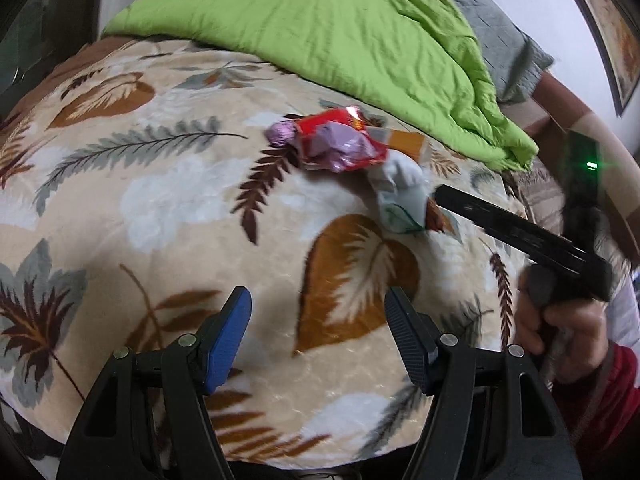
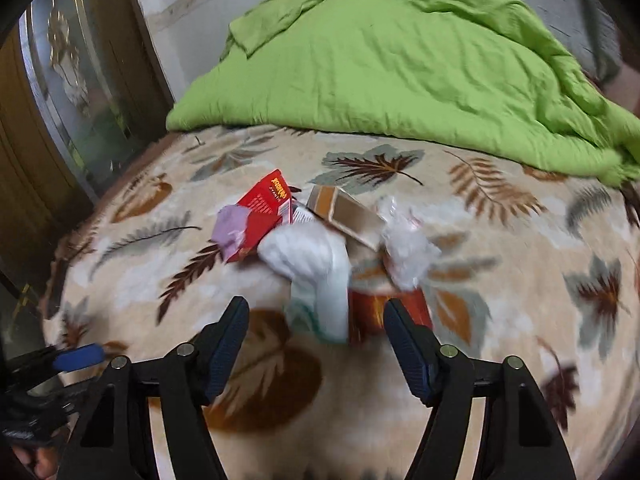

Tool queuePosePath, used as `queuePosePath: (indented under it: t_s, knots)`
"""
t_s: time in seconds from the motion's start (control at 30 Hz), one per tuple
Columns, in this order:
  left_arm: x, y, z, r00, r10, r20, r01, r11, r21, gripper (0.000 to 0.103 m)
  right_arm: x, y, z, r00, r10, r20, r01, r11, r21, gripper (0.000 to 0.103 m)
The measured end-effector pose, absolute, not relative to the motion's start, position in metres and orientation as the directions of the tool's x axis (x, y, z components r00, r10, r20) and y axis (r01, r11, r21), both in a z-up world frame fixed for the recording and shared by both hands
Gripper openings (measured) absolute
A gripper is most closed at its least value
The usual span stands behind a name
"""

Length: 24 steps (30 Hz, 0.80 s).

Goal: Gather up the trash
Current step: 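Move both tools back toward the trash on the bed, then grasp the white sock with the right tool while the left tool grasps the purple-red wrapper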

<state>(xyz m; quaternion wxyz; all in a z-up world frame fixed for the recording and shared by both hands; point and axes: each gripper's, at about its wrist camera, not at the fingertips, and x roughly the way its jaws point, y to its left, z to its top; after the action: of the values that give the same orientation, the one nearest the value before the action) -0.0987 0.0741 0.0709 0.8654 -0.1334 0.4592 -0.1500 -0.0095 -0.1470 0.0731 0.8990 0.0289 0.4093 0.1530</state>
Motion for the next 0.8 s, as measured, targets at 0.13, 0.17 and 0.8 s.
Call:
queuePosePath:
  t_s: [0.13,0.17,0.8]
  knots:
    - [-0.086,0.085,0.071,0.529,-0.413,-0.741,0.116,0.901,-0.419,0.068,0.025,-0.130,0.058,0.591,0.268,-0.761,-0.272,0.954,0.124,0.044]
    - [-0.083,0.086,0.071,0.529,-0.413,-0.741,0.108,0.899,-0.423,0.068,0.031,-0.127,0.054,0.581,0.262,-0.771,-0.282,0.953,0.112,0.040]
    - [0.015,0.038,0.055,0.503,-0.417,-0.757,0.081,0.895,-0.439,0.068,-0.103,-0.169,0.070,0.628,0.400,-0.668,-0.288,0.916,0.278,0.012]
